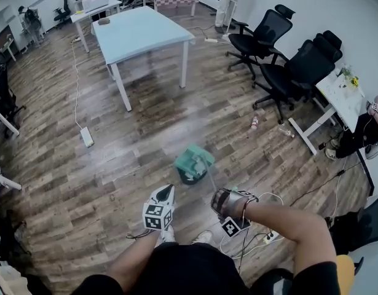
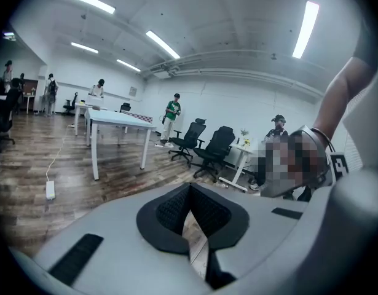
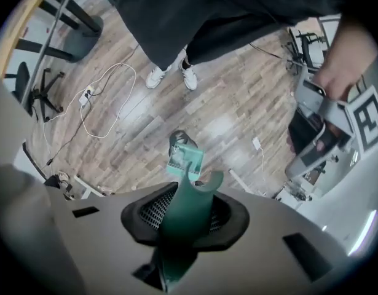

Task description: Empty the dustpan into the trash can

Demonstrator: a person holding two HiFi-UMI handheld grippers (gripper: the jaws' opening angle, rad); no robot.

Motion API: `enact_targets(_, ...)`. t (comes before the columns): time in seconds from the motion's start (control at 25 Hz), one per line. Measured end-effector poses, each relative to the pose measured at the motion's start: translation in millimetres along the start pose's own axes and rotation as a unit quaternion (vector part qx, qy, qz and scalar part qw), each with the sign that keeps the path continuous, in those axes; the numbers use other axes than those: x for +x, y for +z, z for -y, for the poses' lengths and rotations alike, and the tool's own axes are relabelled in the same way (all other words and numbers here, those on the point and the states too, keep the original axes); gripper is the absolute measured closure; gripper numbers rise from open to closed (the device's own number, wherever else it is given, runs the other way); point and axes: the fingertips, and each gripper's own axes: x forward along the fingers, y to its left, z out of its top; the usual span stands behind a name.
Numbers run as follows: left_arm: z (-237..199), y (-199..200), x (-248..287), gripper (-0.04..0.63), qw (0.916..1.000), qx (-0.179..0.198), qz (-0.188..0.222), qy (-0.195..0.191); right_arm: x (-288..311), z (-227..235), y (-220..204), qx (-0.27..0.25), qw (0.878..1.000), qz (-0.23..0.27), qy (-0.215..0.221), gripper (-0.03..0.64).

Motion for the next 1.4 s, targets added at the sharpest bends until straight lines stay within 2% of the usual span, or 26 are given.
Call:
enact_targets(0.16,-8,-9,-8,0.583,1.0,-0.001,-0.009,0.004,14,-4,64,-0.008,0.999,0.029,0.009,0.517)
enact_targets(0.28,-14,-16,-11,0.583,0.9998,-0.004,-0.017,0.009,9,8,86,-0.02,0.998,0.055,0.017,0.517)
enact_targets(0.56,-11,-13,-5,0.583,0.9998,0.001,-0.019,0.006,10,13,99,-0.009,0.997,0.069,0.026,0.517)
enact_targets(0.84,-7,-13,0,0.583,0.9998,0.003,-0.021,0.003,8,8,94,0.013,0.997,0.069,0.023,0.517)
enact_targets(0.96,-7,-15,0,0.583,0.9997,0.005,-0.024,0.002,7,11,88,0.055,0.995,0.073,0.025,0.517)
enact_targets(1.08,-7,-17,1,0.583,0.9996,0.007,-0.028,0.001,7,23,73,0.139,0.987,0.074,0.018,0.517)
enact_targets(1.24,-5,-15,5,0.583,0.9995,0.012,-0.03,-0.001,7,38,37,0.268,0.959,0.089,0.012,0.517)
enact_targets(1.4,2,-11,11,0.583,0.9994,0.018,-0.029,-0.005,10,40,-2,0.36,0.928,0.096,0.014,0.517)
